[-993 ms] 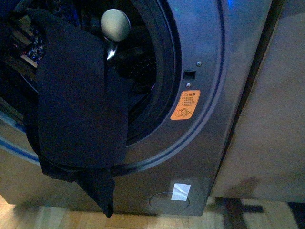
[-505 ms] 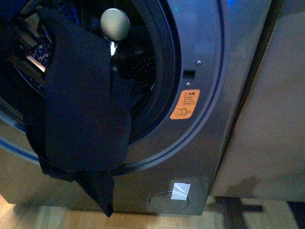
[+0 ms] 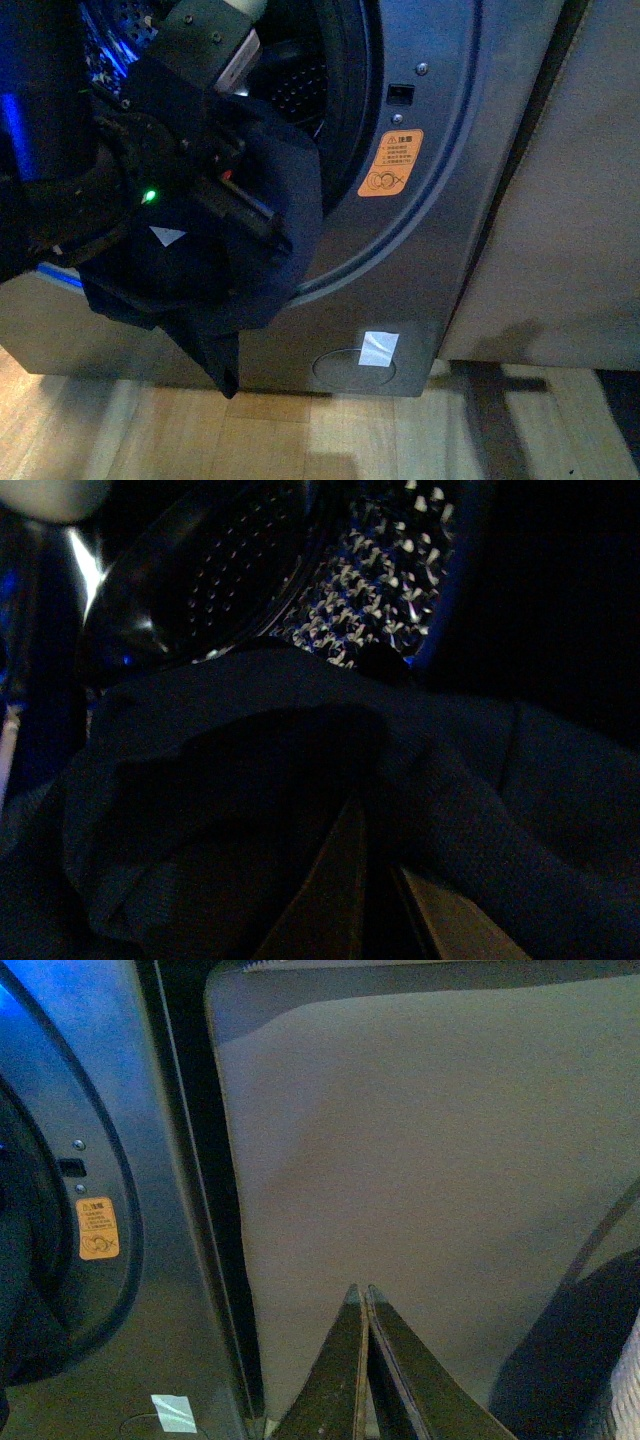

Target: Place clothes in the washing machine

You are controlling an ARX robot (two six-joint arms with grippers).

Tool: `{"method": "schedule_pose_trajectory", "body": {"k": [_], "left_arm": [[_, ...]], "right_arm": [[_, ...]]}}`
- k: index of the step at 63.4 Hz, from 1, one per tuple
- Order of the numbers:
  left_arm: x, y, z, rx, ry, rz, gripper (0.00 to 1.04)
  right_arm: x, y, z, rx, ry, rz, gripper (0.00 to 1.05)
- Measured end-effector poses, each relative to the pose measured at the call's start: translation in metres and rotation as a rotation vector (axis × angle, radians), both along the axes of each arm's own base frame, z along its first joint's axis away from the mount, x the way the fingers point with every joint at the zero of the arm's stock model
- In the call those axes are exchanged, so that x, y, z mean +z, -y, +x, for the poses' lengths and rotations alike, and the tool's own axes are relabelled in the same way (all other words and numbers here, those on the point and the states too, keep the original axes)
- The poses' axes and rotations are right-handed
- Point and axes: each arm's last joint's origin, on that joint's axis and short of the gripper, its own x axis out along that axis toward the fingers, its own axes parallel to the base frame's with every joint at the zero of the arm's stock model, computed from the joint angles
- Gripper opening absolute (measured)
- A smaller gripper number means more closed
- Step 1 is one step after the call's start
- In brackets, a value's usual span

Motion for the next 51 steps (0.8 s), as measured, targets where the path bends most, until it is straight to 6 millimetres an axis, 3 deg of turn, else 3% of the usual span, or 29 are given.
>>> {"method": "schedule_pose_trajectory", "body": {"k": [7,17,26,36,51], "left_arm": [[-0.004,-0.004,0.002,0.063,-0.093,-0.082,0.04],[-0.012,-0.009,-0.01,0.12,-0.175,-0.018,0.04],[-0.006,-0.014,-0.026,0.118,0.141,0.251,0.04],[0.01,-0.013,-0.03,0.084,0.454,0.515,0.04],[0.011,-0.011,-0.032,0.077,0.519,0.566,0.04]], "right_arm": [[0.0,0.0,0.0,0.0,0.0,0.0,0.02],[0.0,0.0,0.0,0.0,0.0,0.0,0.02],[0.0,0.0,0.0,0.0,0.0,0.0,0.02],[0.0,0.0,0.0,0.0,0.0,0.0,0.02],[0.0,0.0,0.0,0.0,0.0,0.0,0.02]]}}
